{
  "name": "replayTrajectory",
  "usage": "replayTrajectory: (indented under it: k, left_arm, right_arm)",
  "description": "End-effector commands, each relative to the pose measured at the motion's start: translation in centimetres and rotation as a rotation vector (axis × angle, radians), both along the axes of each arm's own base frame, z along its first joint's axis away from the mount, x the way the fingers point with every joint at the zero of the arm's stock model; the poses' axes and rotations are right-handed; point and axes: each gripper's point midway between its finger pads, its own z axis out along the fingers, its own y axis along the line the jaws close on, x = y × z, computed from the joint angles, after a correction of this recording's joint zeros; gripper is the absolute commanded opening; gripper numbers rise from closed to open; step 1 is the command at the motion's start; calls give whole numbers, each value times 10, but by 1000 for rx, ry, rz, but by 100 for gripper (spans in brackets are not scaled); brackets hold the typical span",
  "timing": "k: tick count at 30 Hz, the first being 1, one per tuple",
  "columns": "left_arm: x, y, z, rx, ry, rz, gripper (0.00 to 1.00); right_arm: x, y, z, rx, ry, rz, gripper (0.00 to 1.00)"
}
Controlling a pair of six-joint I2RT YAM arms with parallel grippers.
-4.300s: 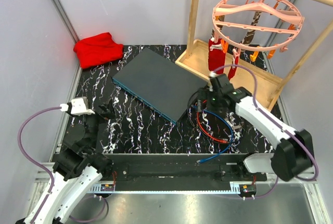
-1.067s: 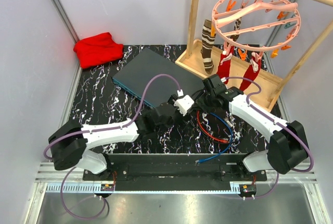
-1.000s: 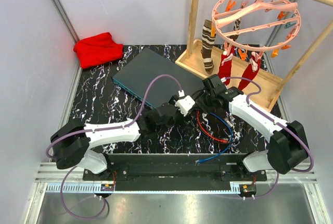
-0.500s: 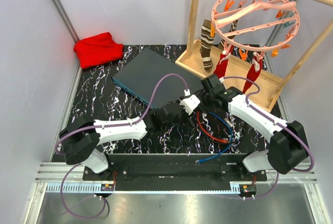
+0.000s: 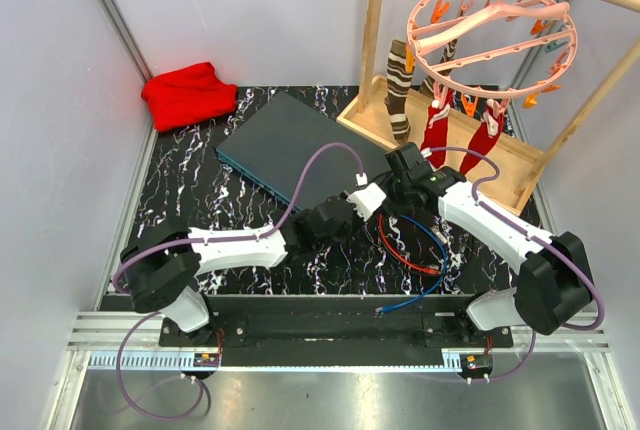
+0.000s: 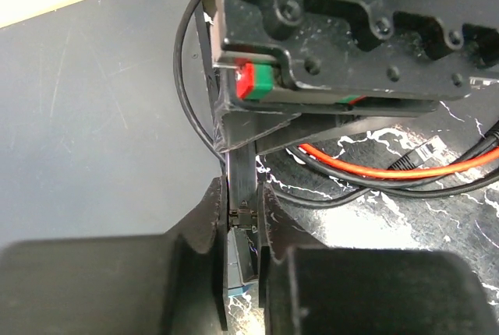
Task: Insert the plug into the switch port
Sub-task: Pick up the plug from the center of the board.
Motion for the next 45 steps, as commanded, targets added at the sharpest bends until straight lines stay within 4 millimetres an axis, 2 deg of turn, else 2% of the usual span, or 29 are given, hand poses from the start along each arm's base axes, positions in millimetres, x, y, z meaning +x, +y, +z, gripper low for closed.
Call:
replayTrajectory:
  k: [1,3,4,8,9,10,11,12,13,14,15,16,17,18,20,21,23,26,30,36,43,44,45]
  left_arm:
    - [5,-6,45,-143,-50,31,0]
    - [2,1,46,-165,-45,43,0]
    - [1,4,47,-178,-40,56,0]
    - [-5,22,47,-262,13,103,0]
    - [-6,26,46,-281,28,111,0]
    - [-3,33,54,-323,32,130,0]
    - [-6,40,45,-351,77,150,0]
    - [-2,46,45,-379,100,158,0]
    - [-2,51,52,-422,109,165,0]
    - [-4,57,45,-453,149,184,0]
    - [-1,62,46,-473,163,191,0]
    - [-1,66,52,-508,165,197,0]
    - [-3,70,48,-527,189,209,0]
    - [-2,74,49,-541,196,211,0]
    - [-5,77,51,-570,207,212,0]
    - [-7,78,51,-576,211,210,0]
    - [-9,81,51,-597,220,213,0]
    - [-12,84,51,-616,223,217,0]
    - [-12,87,53,-625,220,225,0]
    - [-8,92,54,-634,201,257,0]
    - [-4,88,55,-630,195,255,0]
    - [-4,88,55,-630,197,256,0]
    - [-4,88,54,-628,197,256,0]
  right_arm:
    - [12,5,34,36,-131,6,36]
    - [16,5,41,46,-174,9,52]
    - [17,5,45,42,-201,21,64]
    - [23,10,58,62,-316,90,79]
    - [20,10,56,68,-330,105,80]
    - [18,13,56,77,-351,144,82]
    - [22,21,68,122,-417,168,82]
    - [17,22,61,135,-435,193,83]
    - [14,27,63,170,-455,222,83]
    - [19,35,76,216,-530,240,83]
    - [16,37,69,228,-536,259,83]
    - [16,43,71,258,-553,282,83]
    - [16,47,71,273,-563,301,82]
    - [10,55,64,305,-546,348,82]
    - [12,65,71,364,-585,379,81]
    - [12,70,64,388,-564,382,80]
    - [13,79,73,446,-600,409,80]
    - [14,89,71,473,-593,437,78]
    - [12,100,62,505,-554,462,73]
    - [2,108,54,534,-512,500,57]
    - [-6,110,54,553,-507,521,24]
    - [-7,111,55,554,-513,526,14]
    - [-7,111,55,553,-514,529,8]
